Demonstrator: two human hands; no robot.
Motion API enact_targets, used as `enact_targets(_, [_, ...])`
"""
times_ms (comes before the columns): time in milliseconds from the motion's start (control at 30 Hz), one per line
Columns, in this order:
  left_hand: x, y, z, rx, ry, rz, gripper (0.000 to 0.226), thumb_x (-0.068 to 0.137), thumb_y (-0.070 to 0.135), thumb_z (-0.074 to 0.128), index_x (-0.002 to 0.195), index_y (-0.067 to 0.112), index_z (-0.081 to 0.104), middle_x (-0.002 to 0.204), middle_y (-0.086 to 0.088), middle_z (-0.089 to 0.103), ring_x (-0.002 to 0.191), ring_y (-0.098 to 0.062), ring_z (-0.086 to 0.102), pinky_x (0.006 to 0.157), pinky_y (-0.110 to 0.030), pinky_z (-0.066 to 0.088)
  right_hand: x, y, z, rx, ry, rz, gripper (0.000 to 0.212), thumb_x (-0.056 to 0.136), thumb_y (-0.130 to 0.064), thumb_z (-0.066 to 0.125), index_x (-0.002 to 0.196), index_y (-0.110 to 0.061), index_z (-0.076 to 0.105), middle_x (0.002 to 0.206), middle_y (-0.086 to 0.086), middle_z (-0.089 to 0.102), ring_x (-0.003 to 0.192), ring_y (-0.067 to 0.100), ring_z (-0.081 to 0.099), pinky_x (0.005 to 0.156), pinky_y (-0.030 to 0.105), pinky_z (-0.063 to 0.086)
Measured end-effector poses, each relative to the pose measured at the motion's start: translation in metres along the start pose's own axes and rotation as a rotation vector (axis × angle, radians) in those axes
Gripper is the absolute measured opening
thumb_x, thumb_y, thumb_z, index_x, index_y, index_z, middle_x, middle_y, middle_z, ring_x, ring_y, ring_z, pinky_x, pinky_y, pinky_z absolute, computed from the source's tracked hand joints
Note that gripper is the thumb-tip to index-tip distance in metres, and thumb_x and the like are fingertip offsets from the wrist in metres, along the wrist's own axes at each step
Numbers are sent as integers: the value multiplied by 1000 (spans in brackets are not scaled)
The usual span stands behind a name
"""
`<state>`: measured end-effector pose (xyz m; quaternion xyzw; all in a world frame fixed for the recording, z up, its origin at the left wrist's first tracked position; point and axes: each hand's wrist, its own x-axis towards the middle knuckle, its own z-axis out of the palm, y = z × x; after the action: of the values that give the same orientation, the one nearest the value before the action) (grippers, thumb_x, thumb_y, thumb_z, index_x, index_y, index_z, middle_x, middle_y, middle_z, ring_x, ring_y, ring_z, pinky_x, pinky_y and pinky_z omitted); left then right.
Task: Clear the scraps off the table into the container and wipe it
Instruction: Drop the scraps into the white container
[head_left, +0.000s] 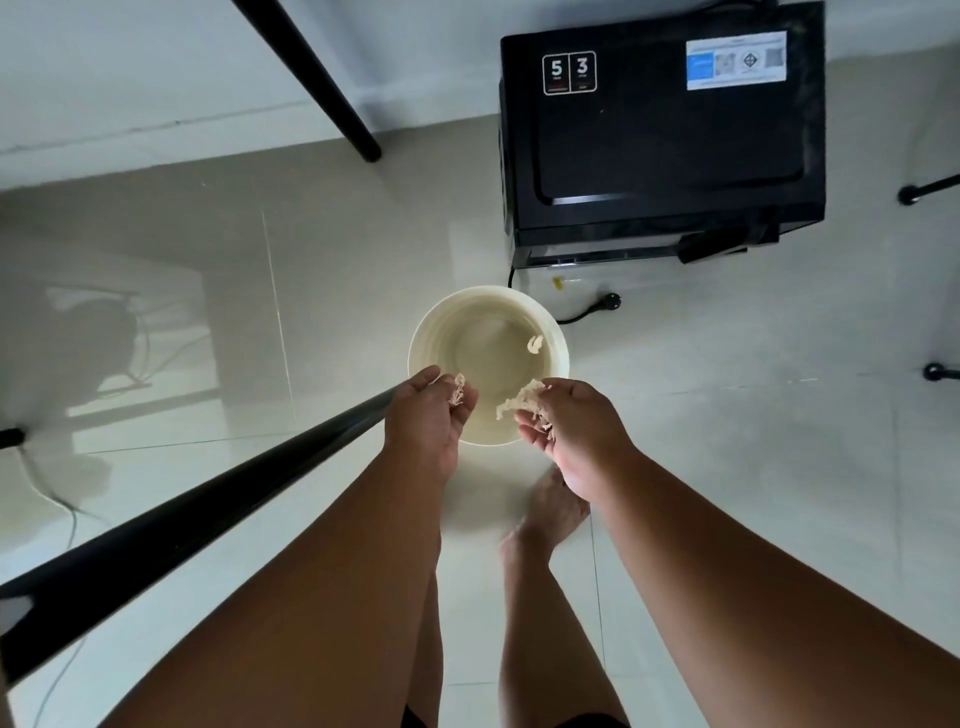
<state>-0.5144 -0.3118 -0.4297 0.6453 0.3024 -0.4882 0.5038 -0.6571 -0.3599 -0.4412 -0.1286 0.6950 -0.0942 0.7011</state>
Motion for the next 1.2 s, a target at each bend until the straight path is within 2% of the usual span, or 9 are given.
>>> enact_targets(100, [5, -4, -2, 22, 15, 6, 30, 97, -12, 55, 124, 2, 54, 117, -24, 56, 92, -26, 62, 75, -32, 61, 2, 5, 3, 32, -4, 1, 6, 96, -8, 62, 98, -13, 64, 71, 1, 76, 74, 22, 69, 68, 32, 63])
enact_targets(200, [7, -7, -2, 21, 24, 1, 36, 97, -12, 55, 130, 1, 53, 125, -25, 54, 96, -29, 63, 81, -36, 61, 3, 6, 5, 55, 15, 7, 13, 98, -6, 59, 110, -7, 62, 87, 11, 73, 75, 24, 67, 70, 35, 64])
enact_targets(300, [6, -9, -2, 43, 35, -10, 40, 97, -11, 56, 134, 2, 54, 115, -20, 60, 90, -27, 68, 76, -34, 64, 2, 5, 6, 67, 16, 7, 21, 101, -9, 60, 121, -7, 61, 109, 13, 71, 88, 26, 74, 78, 38, 64])
enact_targets(500, [3, -12, -1, 82, 21, -3, 36, 99, -6, 57, 134, 5, 55, 111, -15, 62, 97, -30, 70, 80, -35, 63, -2, 4, 8, 115, 3, 14, 41, 101, -4, 53, 142, -6, 51, 122, 12, 62, 94, 28, 75, 72, 34, 64])
enact_targets(733, [-8, -12, 0, 124, 18, -7, 34, 101, -3, 56, 134, 6, 55, 111, -12, 61, 96, -29, 70, 79, -35, 63, -13, 3, 4, 126, 0, 9, 39, 100, -4, 55, 138, -4, 53, 113, 12, 64, 94, 29, 75, 73, 36, 64])
enact_targets(867, [-24, -10, -3, 189, 2, -4, 34, 101, -2, 56, 134, 6, 56, 122, -17, 62, 109, -32, 69, 88, -40, 62, -28, 1, -1, 121, -16, -14, 32, 100, -4, 55, 132, -5, 57, 113, 14, 66, 95, 32, 74, 80, 41, 64])
enact_targets(967, [-43, -4, -1, 209, -32, -9, 35, 103, 0, 53, 137, 7, 54, 130, -18, 60, 118, -34, 65, 99, -45, 57, -45, -5, -6, 115, -19, -37, 20, 100, -5, 56, 120, -8, 61, 110, 13, 67, 93, 32, 74, 81, 43, 63])
enact_targets(1067, [-67, 6, 1, 272, -56, 44, 32, 102, 0, 54, 133, 5, 57, 126, -19, 61, 107, -30, 67, 89, -42, 61, -70, -12, -13, 104, -23, -68, 12, 102, -8, 54, 109, -10, 64, 106, 13, 69, 90, 31, 74, 74, 39, 61])
enact_targets(1200, [-117, 26, 10, 353, -107, 104, 28, 100, 3, 55, 128, 7, 60, 120, -18, 63, 101, -27, 68, 77, -38, 62, -120, -32, -20, 63, -13, -133, 15, 104, -12, 51, 108, -13, 65, 105, 12, 73, 88, 28, 74, 69, 36, 60])
